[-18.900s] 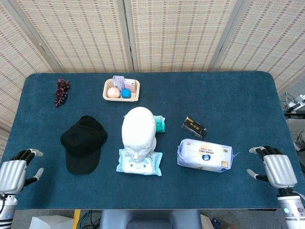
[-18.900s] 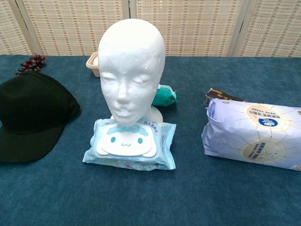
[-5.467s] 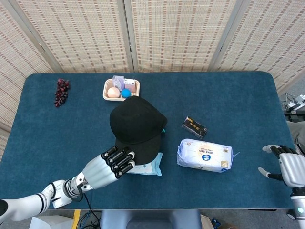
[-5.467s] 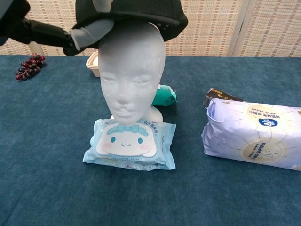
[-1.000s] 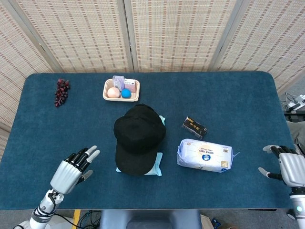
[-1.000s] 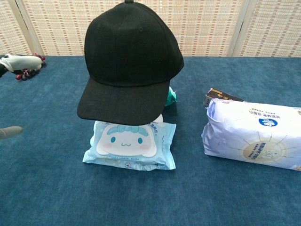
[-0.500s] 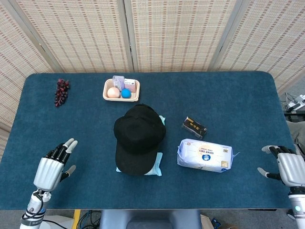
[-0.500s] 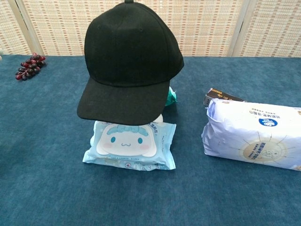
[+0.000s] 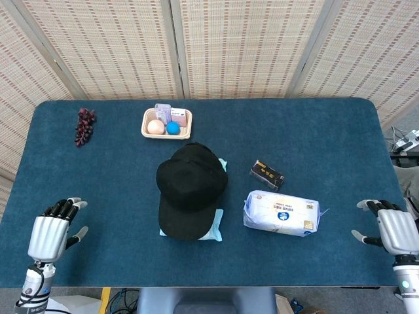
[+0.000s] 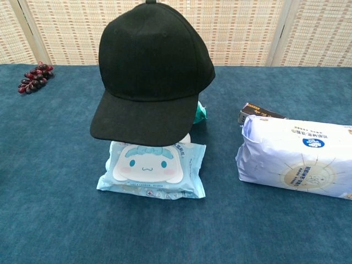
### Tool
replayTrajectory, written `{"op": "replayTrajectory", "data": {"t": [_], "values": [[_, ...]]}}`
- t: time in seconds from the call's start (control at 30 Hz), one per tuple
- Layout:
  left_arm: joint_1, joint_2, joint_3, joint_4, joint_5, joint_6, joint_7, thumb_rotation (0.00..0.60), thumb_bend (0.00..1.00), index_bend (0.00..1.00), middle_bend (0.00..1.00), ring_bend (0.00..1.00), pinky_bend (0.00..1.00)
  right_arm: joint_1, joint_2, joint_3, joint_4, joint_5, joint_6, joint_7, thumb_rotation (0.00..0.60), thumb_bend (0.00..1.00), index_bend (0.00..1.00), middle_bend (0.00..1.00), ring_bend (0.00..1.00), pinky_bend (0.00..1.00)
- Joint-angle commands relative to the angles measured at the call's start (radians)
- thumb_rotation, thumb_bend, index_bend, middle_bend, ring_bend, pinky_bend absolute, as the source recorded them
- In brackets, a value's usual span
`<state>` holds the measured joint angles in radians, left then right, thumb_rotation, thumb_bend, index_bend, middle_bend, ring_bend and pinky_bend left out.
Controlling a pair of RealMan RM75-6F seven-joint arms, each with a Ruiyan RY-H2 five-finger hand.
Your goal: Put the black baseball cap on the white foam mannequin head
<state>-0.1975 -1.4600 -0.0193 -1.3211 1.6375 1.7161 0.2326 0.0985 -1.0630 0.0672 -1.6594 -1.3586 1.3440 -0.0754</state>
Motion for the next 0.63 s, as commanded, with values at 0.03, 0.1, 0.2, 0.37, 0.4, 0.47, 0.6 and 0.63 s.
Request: {"op": "replayTrajectory", "data": {"t": [0.03, 0.1, 0.2, 0.37, 0.4, 0.47, 0.6, 0.63], "values": [[0.013, 0.027, 0.001, -0.038, -0.011, -0.014, 0.005, 0.6, 0.0, 0.42, 0.42, 0.39, 0.55, 0.0, 0.001, -0.001, 0.0, -0.001, 0.0, 0.001, 0.6, 0.0, 0.36, 0.4, 0.3, 0.33], [0.017, 0.038, 0.002, -0.05, -0.015, -0.022, 0.003, 0.6, 0.0, 0.43, 0.42, 0.4, 0.55, 0.0, 0.003, -0.001, 0.001, -0.002, 0.0, 0.005, 0.6, 0.0, 0.36, 0.4, 0.3, 0.33], [0.021, 0.05, 0.002, -0.068, -0.02, -0.038, 0.009, 0.6, 0.0, 0.43, 0.43, 0.4, 0.55, 0.001, 0.005, 0.0, 0.003, -0.001, -0.003, 0.012, 0.6, 0.0, 0.36, 0.4, 0.3, 0.33], [0.02, 0.068, 0.009, -0.088, -0.026, -0.078, 0.011, 0.6, 0.0, 0.44, 0.43, 0.4, 0.55, 0.01, 0.002, 0.002, 0.008, 0.008, -0.019, 0.005, 0.6, 0.0, 0.36, 0.4, 0.3, 0.33], [0.02, 0.071, 0.009, -0.095, -0.03, -0.085, 0.01, 0.6, 0.0, 0.44, 0.43, 0.4, 0.55, 0.012, 0.001, 0.002, 0.009, 0.01, -0.023, 0.003, 0.6, 0.0, 0.36, 0.4, 0.3, 0.33], [0.021, 0.077, 0.006, -0.106, -0.038, -0.098, 0.011, 0.6, 0.0, 0.44, 0.43, 0.41, 0.55, 0.017, -0.002, 0.002, 0.01, 0.017, -0.034, -0.002, 0.6, 0.0, 0.36, 0.4, 0.3, 0.33], [0.023, 0.083, 0.0, -0.116, -0.047, -0.11, 0.009, 0.6, 0.0, 0.44, 0.44, 0.41, 0.56, 0.022, -0.004, 0.001, 0.008, 0.023, -0.043, -0.013, 0.6, 0.0, 0.36, 0.4, 0.3, 0.33], [0.024, 0.084, 0.0, -0.118, -0.046, -0.109, 0.009, 0.6, 0.0, 0.44, 0.44, 0.41, 0.56, 0.021, -0.004, 0.0, 0.006, 0.021, -0.042, -0.014, 0.6, 0.0, 0.36, 0.4, 0.3, 0.33]]}}
